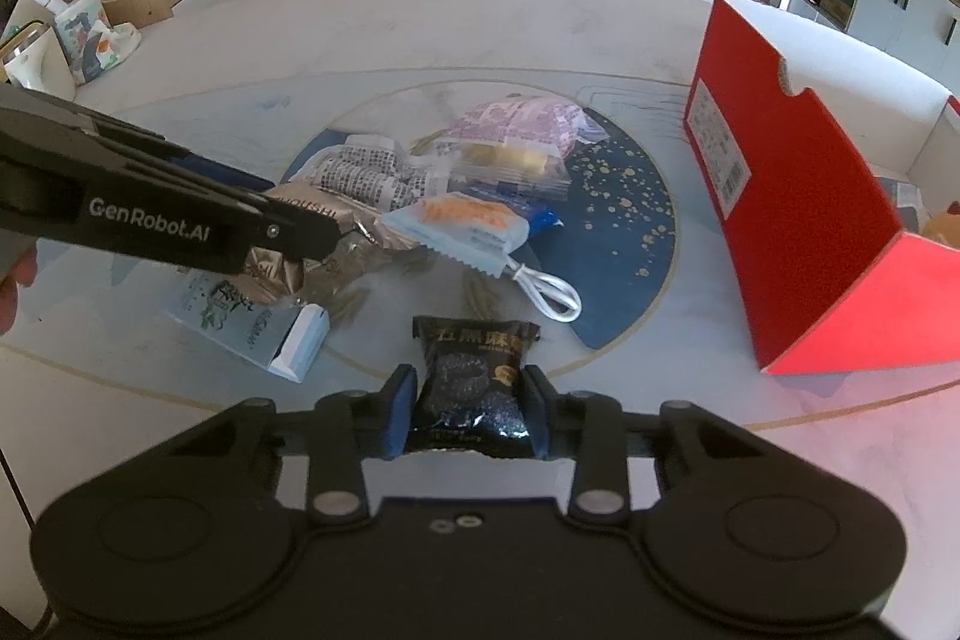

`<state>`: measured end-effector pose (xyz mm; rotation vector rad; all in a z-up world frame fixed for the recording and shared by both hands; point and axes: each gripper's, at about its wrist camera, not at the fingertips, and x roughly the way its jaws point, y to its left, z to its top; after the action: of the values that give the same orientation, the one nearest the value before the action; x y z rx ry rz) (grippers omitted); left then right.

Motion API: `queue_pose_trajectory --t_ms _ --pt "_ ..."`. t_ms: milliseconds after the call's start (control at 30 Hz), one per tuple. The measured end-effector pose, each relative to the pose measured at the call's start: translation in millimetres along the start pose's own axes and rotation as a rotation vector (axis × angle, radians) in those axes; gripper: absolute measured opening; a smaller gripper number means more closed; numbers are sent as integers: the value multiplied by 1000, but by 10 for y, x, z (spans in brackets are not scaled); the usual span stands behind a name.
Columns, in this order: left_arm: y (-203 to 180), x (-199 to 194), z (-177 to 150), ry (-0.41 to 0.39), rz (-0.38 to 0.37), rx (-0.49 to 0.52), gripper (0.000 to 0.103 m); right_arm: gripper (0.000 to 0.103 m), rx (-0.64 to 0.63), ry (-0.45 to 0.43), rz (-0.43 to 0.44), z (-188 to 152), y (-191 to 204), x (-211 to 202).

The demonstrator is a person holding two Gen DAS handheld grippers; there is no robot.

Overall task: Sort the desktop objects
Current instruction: 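Grasp the black packet with the right gripper while the left gripper grasps the silver ZHOUSHI packet, then carry the black and silver packets with both grippers into the red shoebox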

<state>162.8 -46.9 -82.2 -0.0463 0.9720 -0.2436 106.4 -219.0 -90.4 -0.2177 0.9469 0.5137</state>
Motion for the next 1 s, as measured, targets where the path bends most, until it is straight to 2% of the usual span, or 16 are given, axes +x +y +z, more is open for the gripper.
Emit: queue_pose_trajectory --t_ms 567,1000 --pt "-25 -242 -1 -42 -4 -28 42 33 80 -55 -11 -17 -230 -358" --pt "-160 -561 -4 -83 -38 -29 42 33 109 -114 -30 43 -342 -736"
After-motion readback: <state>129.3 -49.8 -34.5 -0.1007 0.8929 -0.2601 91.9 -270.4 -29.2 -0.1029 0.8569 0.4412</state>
